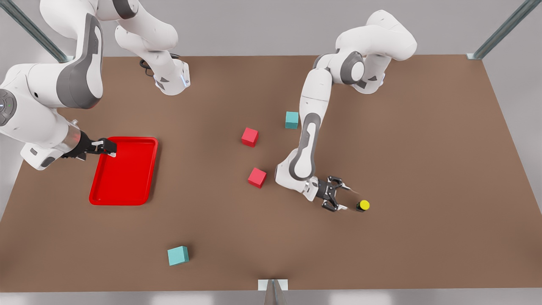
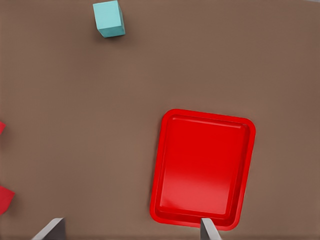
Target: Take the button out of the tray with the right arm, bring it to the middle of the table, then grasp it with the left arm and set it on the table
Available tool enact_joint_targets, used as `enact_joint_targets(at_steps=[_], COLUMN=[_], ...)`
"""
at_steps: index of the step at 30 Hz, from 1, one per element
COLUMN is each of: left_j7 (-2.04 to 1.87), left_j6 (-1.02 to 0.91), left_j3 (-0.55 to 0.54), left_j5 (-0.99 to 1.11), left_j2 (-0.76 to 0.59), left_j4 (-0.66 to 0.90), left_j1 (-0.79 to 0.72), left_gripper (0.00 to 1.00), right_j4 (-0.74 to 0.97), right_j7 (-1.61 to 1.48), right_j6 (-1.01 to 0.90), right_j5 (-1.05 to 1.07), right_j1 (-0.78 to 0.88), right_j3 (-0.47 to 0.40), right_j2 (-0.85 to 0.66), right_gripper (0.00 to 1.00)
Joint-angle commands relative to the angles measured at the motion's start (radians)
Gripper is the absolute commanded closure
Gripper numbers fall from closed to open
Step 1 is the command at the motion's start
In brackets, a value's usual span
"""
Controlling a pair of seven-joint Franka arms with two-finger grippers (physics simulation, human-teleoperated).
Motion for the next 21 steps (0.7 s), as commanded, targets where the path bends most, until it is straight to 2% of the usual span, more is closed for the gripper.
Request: enact_joint_targets(at_steps=[1,2,4,6,7,8,11,16,17,18,19,20,21], left_j7=[0.072,0.159,0.457,0.745,1.049,1.306,1.985,2.285,2.304,2.307,2.315,2.387,2.390], left_j6=[-0.078,-0.075,-0.059,-0.012,0.022,0.016,-0.055,-0.089,-0.118,-0.135,-0.115,0.063,0.073], left_j3=[-0.005,-0.011,-0.089,-0.131,-0.129,-0.129,-0.132,-0.120,-0.337,-0.687,-0.735,-0.737,-0.735], left_j5=[-0.009,-0.009,-0.099,-0.303,-0.514,-0.627,-0.937,-0.964,-0.944,-0.710,-0.621,-0.619,-0.618], left_j2=[-0.045,-0.135,-0.318,-0.397,-0.471,-0.525,-0.631,-0.724,-0.776,-0.853,-0.950,-1.132,-1.155], left_j4=[-0.014,-0.041,-0.039,-0.034,-0.030,-0.030,-0.028,-0.031,-0.028,-0.080,-0.188,-0.428,-0.447], left_j1=[-0.007,0.003,0.108,0.135,0.158,0.174,0.350,0.523,0.722,0.970,1.002,1.025,1.031], left_gripper=[0.00,0.00,0.00,0.00,0.00,0.00,0.00,0.00,0.00,0.00,0.00,0.00,0.00], right_j4=[-0.001,-0.001,-0.001,0.002,0.002,0.004,0.007,0.007,0.007,0.005,0.004,0.004,0.000], right_j7=[0.000,0.000,0.000,0.000,0.000,0.000,-0.002,-0.002,-0.002,0.000,0.000,0.000,0.000], right_j6=[0.000,0.000,0.002,-0.001,-0.001,-0.001,-0.004,-0.004,-0.004,-0.004,-0.004,-0.004,-0.004], right_j5=[0.001,-0.001,-0.001,0.001,0.001,0.001,0.004,0.004,0.006,0.007,0.009,0.009,0.009], right_j1=[-0.001,-0.001,-0.001,-0.001,0.000,0.000,-0.001,-0.003,-0.001,-0.001,-0.001,-0.001,-0.001], right_j3=[0.000,0.000,0.000,0.000,0.000,0.000,0.000,0.000,0.000,0.000,0.000,0.000,0.000], right_j2=[-0.001,-0.001,-0.001,-0.001,-0.001,-0.001,0.001,0.006,0.007,0.007,0.007,0.007,0.009], right_gripper=[0.00,0.00,0.00,0.00,0.00,0.00,0.00,0.00,0.00,0.00,0.00,0.00,0.00])
